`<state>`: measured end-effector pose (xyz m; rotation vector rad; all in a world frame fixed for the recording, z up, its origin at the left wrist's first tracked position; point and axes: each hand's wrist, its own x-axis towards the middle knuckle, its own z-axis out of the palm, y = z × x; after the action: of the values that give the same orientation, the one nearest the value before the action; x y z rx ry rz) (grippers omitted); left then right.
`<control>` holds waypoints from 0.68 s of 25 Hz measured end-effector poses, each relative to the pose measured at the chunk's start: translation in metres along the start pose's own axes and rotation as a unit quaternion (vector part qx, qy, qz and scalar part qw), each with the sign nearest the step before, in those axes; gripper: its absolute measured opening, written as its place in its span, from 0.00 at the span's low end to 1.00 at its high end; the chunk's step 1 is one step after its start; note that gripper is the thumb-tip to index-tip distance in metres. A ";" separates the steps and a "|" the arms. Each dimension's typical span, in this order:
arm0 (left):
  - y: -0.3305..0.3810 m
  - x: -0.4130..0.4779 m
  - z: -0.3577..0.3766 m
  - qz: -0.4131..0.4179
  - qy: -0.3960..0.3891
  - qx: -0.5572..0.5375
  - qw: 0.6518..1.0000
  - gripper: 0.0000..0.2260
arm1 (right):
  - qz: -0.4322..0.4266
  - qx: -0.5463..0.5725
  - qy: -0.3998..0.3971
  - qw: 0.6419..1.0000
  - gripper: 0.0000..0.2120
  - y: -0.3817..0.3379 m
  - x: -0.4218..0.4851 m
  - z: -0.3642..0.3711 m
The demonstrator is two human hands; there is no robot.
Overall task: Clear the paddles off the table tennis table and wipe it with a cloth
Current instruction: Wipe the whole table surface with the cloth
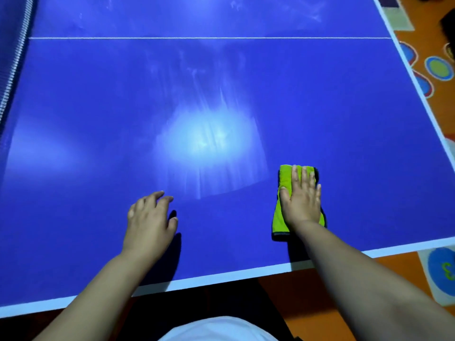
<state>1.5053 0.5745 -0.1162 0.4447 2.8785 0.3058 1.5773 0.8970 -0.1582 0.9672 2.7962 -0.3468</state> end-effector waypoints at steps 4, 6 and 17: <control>-0.012 0.002 0.004 -0.023 -0.026 -0.026 0.999 0.19 | 0.024 0.011 -0.012 1.000 0.32 -0.006 0.005 0.001; -0.027 0.004 0.003 -0.019 -0.039 -0.039 0.998 0.17 | 0.036 0.016 -0.016 0.999 0.32 -0.016 0.001 0.003; -0.167 0.026 -0.037 -0.008 -0.036 -0.063 0.997 0.17 | -0.099 -0.022 0.001 0.995 0.36 -0.223 -0.075 0.065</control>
<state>1.4270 0.4207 -0.1249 0.4001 2.7714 0.4558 1.5017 0.6655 -0.1665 0.6842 2.8958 -0.3073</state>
